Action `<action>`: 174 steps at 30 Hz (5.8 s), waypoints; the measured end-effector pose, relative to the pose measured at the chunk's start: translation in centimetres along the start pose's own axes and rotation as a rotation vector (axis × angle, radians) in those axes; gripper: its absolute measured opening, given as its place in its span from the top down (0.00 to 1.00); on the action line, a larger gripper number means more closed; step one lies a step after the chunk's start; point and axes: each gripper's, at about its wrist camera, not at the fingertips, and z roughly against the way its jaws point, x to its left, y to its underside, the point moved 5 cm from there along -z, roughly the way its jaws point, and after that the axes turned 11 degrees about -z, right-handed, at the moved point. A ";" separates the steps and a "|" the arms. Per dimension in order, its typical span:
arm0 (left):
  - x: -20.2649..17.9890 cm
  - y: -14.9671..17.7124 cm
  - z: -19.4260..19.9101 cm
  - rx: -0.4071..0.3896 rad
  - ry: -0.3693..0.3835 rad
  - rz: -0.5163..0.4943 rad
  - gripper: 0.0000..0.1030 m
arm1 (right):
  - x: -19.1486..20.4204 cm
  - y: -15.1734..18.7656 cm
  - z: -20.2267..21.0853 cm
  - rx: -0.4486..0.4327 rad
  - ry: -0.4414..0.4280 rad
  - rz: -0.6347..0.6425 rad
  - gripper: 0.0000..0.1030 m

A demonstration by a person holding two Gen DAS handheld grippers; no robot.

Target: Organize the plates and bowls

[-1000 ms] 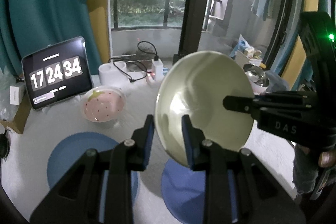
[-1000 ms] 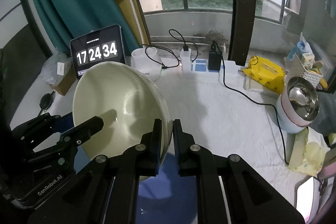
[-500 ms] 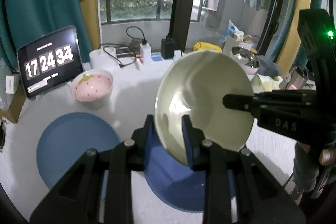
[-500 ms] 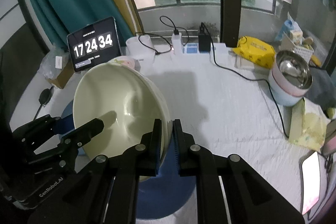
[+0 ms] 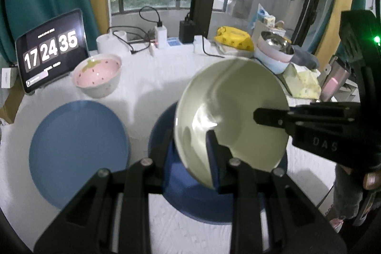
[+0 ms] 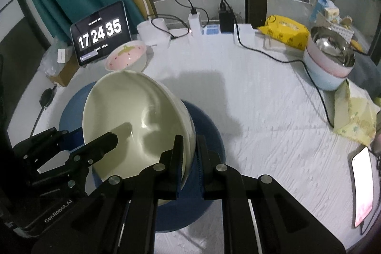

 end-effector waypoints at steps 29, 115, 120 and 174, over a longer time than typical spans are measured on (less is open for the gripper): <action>-0.4 2.5 -1.8 0.084 0.009 -0.007 0.72 | -0.6 2.5 -2.7 0.086 0.051 0.018 0.88; 21.5 -2.9 0.6 -0.135 -0.169 0.270 0.54 | 14.9 -11.3 -8.7 -0.077 0.029 0.147 0.61; 22.6 -3.5 -0.4 -0.125 -0.166 0.280 0.54 | 15.3 -12.4 -10.0 -0.074 0.039 0.134 0.61; 25.3 -3.1 -13.2 0.082 -0.138 0.336 0.78 | 14.3 -14.1 -24.6 0.217 0.019 -0.021 0.91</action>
